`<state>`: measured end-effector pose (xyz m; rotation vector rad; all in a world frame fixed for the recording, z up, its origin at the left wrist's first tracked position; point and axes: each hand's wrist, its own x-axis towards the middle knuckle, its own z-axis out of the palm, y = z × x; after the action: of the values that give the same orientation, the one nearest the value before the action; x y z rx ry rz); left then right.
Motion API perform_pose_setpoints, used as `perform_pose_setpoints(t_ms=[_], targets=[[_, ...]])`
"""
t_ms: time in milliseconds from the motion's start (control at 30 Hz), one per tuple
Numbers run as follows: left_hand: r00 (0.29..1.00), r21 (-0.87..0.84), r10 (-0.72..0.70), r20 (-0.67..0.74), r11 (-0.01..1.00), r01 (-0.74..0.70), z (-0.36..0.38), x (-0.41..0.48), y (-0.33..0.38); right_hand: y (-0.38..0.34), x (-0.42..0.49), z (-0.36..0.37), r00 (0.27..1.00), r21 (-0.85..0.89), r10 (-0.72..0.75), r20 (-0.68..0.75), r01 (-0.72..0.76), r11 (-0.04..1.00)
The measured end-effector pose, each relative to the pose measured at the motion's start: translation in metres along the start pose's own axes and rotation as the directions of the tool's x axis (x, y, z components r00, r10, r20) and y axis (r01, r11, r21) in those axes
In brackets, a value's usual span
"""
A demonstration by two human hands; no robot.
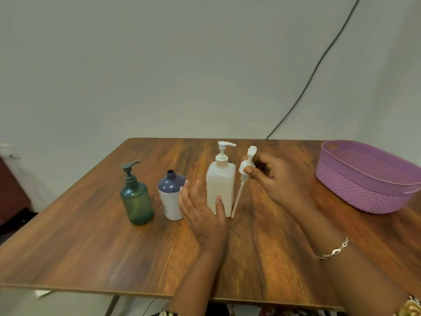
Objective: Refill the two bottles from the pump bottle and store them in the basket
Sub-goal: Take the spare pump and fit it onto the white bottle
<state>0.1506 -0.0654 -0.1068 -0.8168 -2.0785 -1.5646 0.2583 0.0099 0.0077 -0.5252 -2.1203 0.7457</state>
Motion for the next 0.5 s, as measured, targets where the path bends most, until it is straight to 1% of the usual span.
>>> perform_pose_setpoints(t_ms=[100,167,267,300,400,500], targets=[[0.998,0.016,-0.047,-0.048,0.999,0.048,-0.01,0.019,-0.018,-0.014,0.011,0.02,0.998,0.033,-0.062,0.01,0.061,0.998],[0.995,0.017,-0.093,-0.049,0.995,0.094,-0.016,0.032,-0.028,-0.026,0.02,0.033,0.996,0.06,-0.09,0.01,0.089,0.994],[0.973,-0.029,-0.225,0.055,0.973,0.227,-0.024,0.052,-0.039,-0.042,0.037,0.05,0.992,0.099,-0.123,0.015,0.121,0.988],[0.965,-0.048,-0.247,0.092,0.967,0.252,-0.024,0.058,-0.043,-0.048,0.043,0.054,0.992,0.114,-0.128,0.002,0.127,0.985],[0.953,-0.054,-0.253,0.168,0.963,0.265,-0.026,0.073,-0.052,-0.063,0.064,0.066,0.99,0.174,-0.132,-0.055,0.139,0.975],[0.939,-0.047,-0.256,0.228,0.961,0.273,-0.026,0.081,-0.057,-0.073,0.08,0.078,0.987,0.182,-0.142,-0.081,0.154,0.971]])
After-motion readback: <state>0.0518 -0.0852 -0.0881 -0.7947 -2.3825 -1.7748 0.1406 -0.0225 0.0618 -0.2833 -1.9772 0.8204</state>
